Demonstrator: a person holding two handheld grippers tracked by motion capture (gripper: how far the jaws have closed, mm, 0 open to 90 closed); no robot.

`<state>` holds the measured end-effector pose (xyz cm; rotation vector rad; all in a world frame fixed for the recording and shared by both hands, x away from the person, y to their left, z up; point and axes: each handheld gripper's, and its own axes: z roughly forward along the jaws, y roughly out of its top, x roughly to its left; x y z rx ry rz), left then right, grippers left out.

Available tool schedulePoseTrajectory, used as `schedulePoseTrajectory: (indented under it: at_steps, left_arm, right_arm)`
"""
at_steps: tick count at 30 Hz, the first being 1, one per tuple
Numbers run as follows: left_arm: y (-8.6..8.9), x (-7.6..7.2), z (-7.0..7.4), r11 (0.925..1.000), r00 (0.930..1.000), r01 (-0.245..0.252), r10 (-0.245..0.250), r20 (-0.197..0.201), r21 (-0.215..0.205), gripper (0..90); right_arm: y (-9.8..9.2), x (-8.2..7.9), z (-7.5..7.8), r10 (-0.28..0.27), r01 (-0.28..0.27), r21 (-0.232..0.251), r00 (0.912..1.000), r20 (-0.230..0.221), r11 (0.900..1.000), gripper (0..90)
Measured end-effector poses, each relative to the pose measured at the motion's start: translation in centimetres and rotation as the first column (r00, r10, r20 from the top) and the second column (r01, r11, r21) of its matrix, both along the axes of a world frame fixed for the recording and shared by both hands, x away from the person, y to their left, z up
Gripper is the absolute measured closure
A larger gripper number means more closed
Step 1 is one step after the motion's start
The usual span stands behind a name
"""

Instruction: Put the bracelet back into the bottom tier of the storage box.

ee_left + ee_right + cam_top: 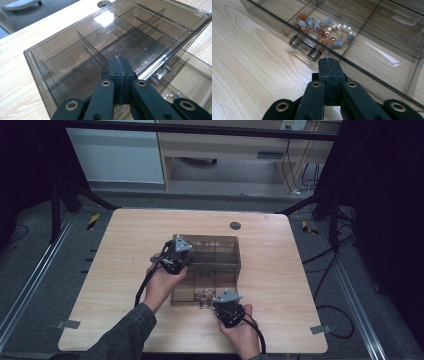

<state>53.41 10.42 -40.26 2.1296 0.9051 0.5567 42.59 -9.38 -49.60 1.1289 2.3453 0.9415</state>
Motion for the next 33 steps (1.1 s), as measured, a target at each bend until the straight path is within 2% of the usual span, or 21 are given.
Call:
schedulePoseTrajectory:
  at_steps: [24,25,33]
  left_arm:
    - [0.1,0.0,0.0,1.0,1.0,-0.001,0.001,-0.005,-0.006,90.0]
    - [0.1,0.0,0.0,1.0,1.0,0.0,0.0,-0.005,-0.006,90.0]
    - [0.0,-0.1,0.0,1.0,1.0,-0.001,0.001,-0.005,-0.007,90.0]
  right_arm:
    - [0.2,1.4,-0.1,-0.018,0.018,0.01,0.9998,-0.001,1.0,90.0]
    - [0.3,1.4,0.0,-0.025,0.025,0.018,0.9996,-0.014,1.0,90.0]
    - [0.5,1.9,0.0,-0.031,0.031,0.017,0.9994,-0.015,0.999,90.0]
